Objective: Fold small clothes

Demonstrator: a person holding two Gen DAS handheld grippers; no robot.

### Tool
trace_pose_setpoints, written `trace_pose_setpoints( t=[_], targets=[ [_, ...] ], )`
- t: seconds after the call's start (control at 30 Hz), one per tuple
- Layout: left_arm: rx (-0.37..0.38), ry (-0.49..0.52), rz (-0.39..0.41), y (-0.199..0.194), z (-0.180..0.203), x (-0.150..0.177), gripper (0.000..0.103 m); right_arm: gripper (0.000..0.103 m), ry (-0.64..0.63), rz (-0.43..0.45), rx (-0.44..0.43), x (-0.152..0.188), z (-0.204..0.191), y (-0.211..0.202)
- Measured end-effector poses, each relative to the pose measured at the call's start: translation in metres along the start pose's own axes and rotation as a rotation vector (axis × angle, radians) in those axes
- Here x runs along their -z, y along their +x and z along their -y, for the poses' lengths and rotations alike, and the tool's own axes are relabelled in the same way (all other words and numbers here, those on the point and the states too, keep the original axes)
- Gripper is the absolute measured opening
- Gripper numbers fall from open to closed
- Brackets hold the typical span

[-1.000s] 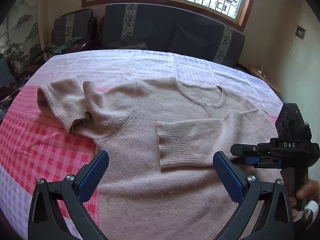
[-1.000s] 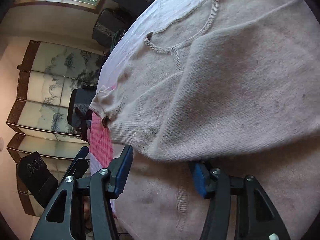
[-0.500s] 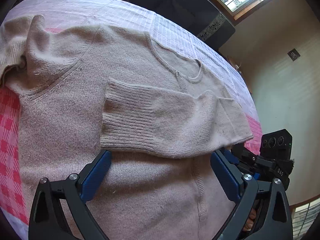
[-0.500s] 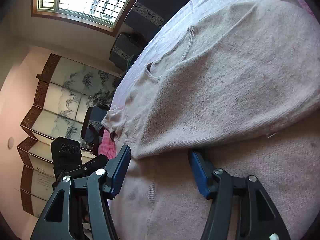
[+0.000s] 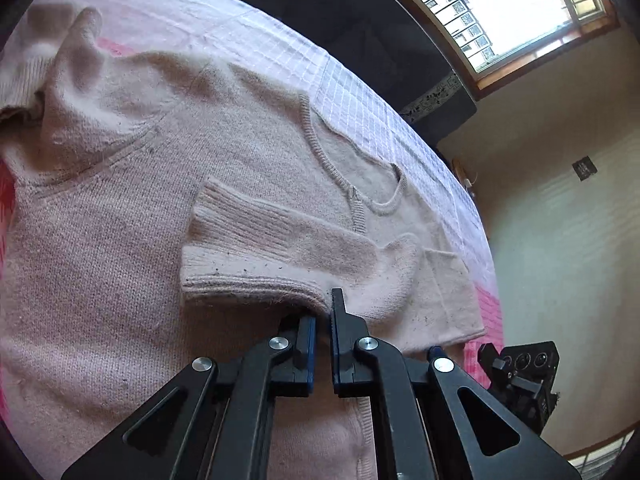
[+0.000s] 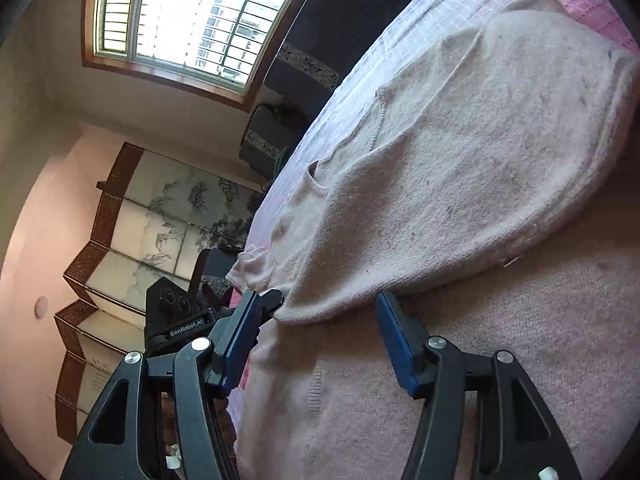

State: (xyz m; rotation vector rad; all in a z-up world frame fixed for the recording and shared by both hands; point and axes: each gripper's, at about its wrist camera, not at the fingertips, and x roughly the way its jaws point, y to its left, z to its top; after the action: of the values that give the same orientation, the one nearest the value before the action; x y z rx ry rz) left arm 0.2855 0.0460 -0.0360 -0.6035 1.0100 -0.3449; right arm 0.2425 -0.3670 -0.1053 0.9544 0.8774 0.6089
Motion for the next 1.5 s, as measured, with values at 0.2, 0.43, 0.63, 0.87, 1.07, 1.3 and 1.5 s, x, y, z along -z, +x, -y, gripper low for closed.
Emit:
trace_pose_setpoints(
  t=[0.2, 0.43, 0.63, 0.87, 1.07, 1.3, 1.5],
  targets=[
    [-0.040, 0.172, 0.175, -0.031, 0.033, -0.013, 0.005, 0.057, 0.249, 0.166, -0.116, -0.034, 0.049, -0.051],
    [-0.149, 0.383, 0.384, -0.061, 0.058, -0.035, 0.005, 0.057, 0.273, 0.231, -0.128, -0.044, 0.061, -0.068],
    [-0.226, 0.319, 0.314, -0.036, 0.010, -0.035, 0.006, 0.048, 0.239, 0.230, -0.091, -0.036, 0.057, -0.068],
    [-0.124, 0.049, 0.161, -0.004, -0.071, -0.026, 0.011, 0.012, 0.156, 0.161, 0.199, -0.037, 0.044, -0.056],
    [-0.118, 0.065, 0.114, -0.002, -0.064, -0.032, 0.027, 0.000, 0.058, 0.122, 0.369, -0.037, 0.034, -0.051],
    [-0.096, 0.193, 0.259, -0.025, -0.027, -0.055, 0.011, 0.000, 0.018, 0.155, 0.363, -0.028, 0.032, -0.056],
    [-0.181, 0.274, 0.305, -0.023, -0.040, -0.046, 0.007, 0.000, 0.019, 0.160, 0.360, -0.030, 0.032, -0.056]
  ],
)
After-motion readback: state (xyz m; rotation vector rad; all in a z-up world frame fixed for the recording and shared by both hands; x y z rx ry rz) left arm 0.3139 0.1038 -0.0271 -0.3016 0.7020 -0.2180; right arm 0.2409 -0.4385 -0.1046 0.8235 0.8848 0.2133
